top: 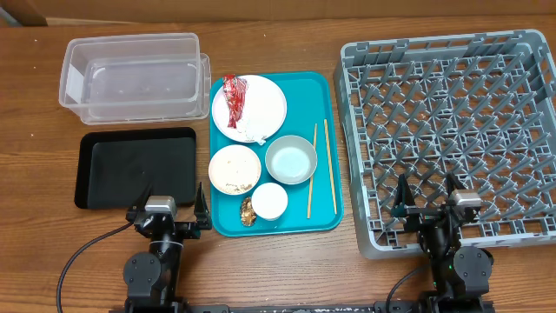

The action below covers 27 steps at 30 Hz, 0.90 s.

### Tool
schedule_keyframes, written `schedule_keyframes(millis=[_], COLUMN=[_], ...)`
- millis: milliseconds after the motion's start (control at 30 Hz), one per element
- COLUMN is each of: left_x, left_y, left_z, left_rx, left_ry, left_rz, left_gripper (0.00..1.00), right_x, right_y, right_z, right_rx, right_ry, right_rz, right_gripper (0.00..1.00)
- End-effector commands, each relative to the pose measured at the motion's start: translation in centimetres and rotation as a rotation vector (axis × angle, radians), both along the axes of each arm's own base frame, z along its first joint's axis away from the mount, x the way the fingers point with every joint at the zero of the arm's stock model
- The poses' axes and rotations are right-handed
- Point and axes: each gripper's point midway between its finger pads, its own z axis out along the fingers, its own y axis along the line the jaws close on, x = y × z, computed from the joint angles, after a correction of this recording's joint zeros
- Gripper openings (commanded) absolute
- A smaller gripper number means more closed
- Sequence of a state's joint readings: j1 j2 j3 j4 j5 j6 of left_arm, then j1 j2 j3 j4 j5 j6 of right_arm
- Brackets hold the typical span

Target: Sort waste into correct bins and load items into the dishwasher

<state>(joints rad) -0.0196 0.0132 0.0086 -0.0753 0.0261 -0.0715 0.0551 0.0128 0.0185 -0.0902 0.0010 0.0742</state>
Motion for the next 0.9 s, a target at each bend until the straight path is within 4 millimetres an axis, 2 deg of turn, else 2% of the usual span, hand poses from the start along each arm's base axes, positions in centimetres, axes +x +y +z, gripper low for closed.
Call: schedule_keyframes(millis=[0, 867], left_x=[-0.03, -0.02], left_y=[-0.29, -0.10], left_z=[-0.02, -0.03], left_rx=[-0.008, -0.008], left_ry=[-0.003, -0.003], left_rz=[-0.016, -0.005], left_gripper=[1.00, 1.00], right_x=[0.01, -0.03], right_y=[0.04, 0.44], right_z=[-0.14, -0.12], right_rx=[-0.003, 0.013], right_ry=[-0.006, -0.005], right_rz=[0.000, 0.023], right_gripper=[1.00, 1.00])
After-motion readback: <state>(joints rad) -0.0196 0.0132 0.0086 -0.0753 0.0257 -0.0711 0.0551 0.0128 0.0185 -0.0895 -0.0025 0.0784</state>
